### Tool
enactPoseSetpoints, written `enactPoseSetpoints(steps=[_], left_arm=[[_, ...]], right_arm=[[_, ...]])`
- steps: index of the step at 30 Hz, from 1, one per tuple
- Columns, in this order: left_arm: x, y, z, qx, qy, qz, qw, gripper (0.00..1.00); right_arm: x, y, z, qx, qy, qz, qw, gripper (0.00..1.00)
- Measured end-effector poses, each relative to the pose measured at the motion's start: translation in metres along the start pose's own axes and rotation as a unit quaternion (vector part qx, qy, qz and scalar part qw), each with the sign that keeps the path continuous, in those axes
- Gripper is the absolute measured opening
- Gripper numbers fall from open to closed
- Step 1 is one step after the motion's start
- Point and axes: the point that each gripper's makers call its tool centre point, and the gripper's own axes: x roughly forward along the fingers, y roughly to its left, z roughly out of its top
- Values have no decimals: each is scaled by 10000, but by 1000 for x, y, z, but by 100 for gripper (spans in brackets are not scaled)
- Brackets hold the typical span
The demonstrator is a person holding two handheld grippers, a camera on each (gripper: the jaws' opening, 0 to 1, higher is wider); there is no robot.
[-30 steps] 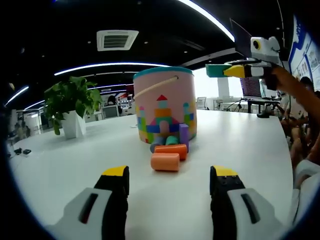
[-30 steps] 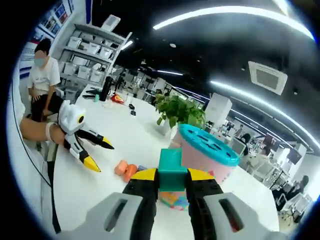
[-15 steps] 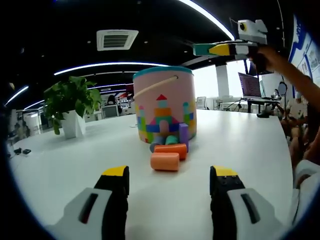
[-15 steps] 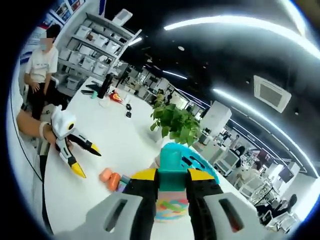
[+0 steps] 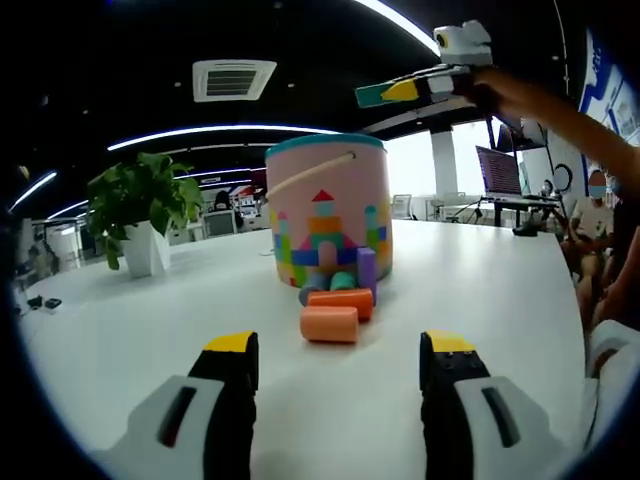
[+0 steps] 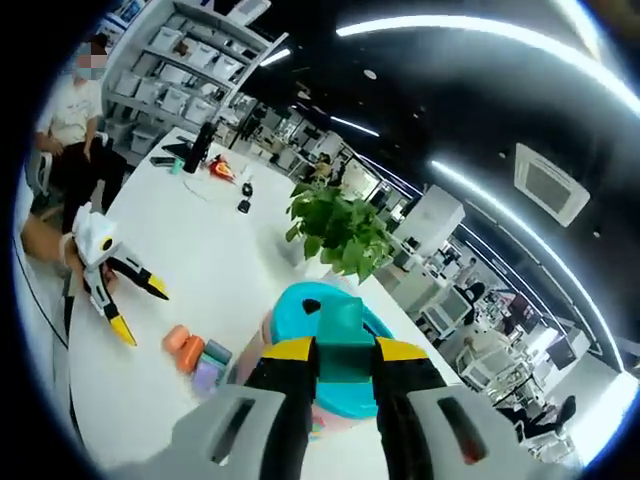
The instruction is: Arrange the toys in the designated storage area by placing each visible toy with the group until no toy remains scattered across the table.
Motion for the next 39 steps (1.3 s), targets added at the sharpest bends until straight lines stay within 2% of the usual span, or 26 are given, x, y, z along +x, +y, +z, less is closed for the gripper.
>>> enactPoseSetpoints(steps=[4,9,12,15,19,21,25,27,29,32,33,34,36,39], left_arm=[[-1,-1,0,-10,0,-7,10000,67],[0,-1,1,0,-12,-24,10000,67],[1,0,1,-10,-17,-38,10000,67],[0,0,1,-9,-23,-41,10000,67],[1,0,2,-14,-23,-50,10000,67],[2,2,2,-17,-24,-53,10000,67],[3,3,3,-35,-44,-70,10000,67],[3,3,3,-32,-48,-81,10000,67],[3,3,3,-30,-53,-91,9999,67],[3,2,4,-29,-59,-111,9999,67],[3,2,4,-30,-60,-120,9999,67],[4,2,4,-33,-65,-128,9999,67],[5,5,4,-43,-77,-139,9999,67],[7,8,4,-36,-81,-148,9999,67]], right_arm=[[11,-1,-9,-428,366,141,9983,21],[26,-9,-9,-744,699,270,9944,21],[36,-14,-9,-1117,885,341,9892,21],[49,-18,-7,-1188,1101,372,9861,21],[65,-11,-4,-1691,1272,717,9747,21],[75,-8,-9,-2156,1579,941,9590,21],[85,0,-16,-2736,1936,1240,9340,21],[90,4,-20,-2783,2093,1414,9267,21],[93,7,-22,-2962,2223,1554,9158,21],[97,6,-24,-3062,2398,1656,9063,21],[100,6,-27,-3150,2519,1786,8975,21],[101,6,-29,-3201,2576,1860,8925,21],[105,6,-29,-3190,2647,1960,8887,21],[109,5,-31,-3221,2791,2174,8781,21]])
